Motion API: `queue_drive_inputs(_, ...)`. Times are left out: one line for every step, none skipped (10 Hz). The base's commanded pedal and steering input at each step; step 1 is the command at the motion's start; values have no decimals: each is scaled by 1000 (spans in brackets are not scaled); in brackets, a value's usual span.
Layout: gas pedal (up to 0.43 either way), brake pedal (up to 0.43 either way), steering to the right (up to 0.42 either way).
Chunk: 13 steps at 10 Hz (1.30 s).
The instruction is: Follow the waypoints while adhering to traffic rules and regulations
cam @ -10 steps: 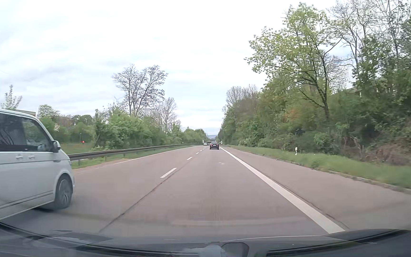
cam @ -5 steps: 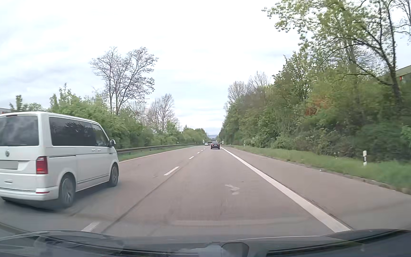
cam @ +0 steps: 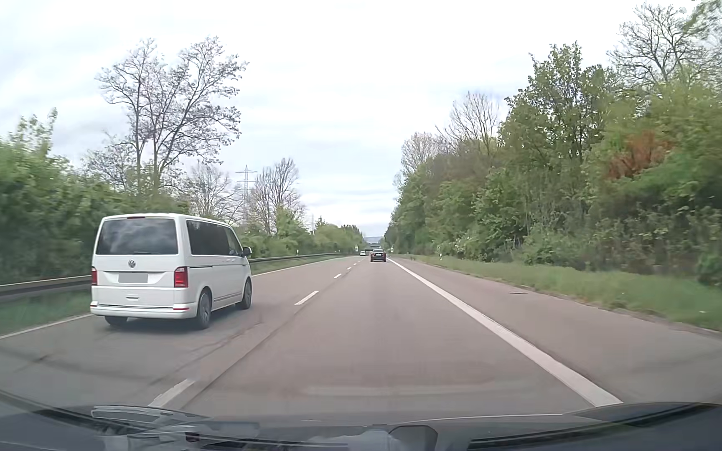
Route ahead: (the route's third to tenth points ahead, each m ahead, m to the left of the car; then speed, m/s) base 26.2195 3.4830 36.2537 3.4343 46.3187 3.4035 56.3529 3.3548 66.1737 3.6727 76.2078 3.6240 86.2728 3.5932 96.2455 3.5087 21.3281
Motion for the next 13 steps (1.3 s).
queue_drive_inputs(79, 0, 2)
queue_drive_inputs(79, 0, 1)
queue_drive_inputs(79, 0, 1)
queue_drive_inputs(79, 0, 1)
queue_drive_inputs(79, 0, 1)
queue_drive_inputs(79, 0, 1)
queue_drive_inputs(79, 0, 1)
queue_drive_inputs(79, 0, 1)
queue_drive_inputs(79, 0, 0)
queue_drive_inputs(79, 0, 0)
queue_drive_inputs(79, 0, 0)
queue_drive_inputs(79, 0, 0)
queue_drive_inputs(79, 0, -1)
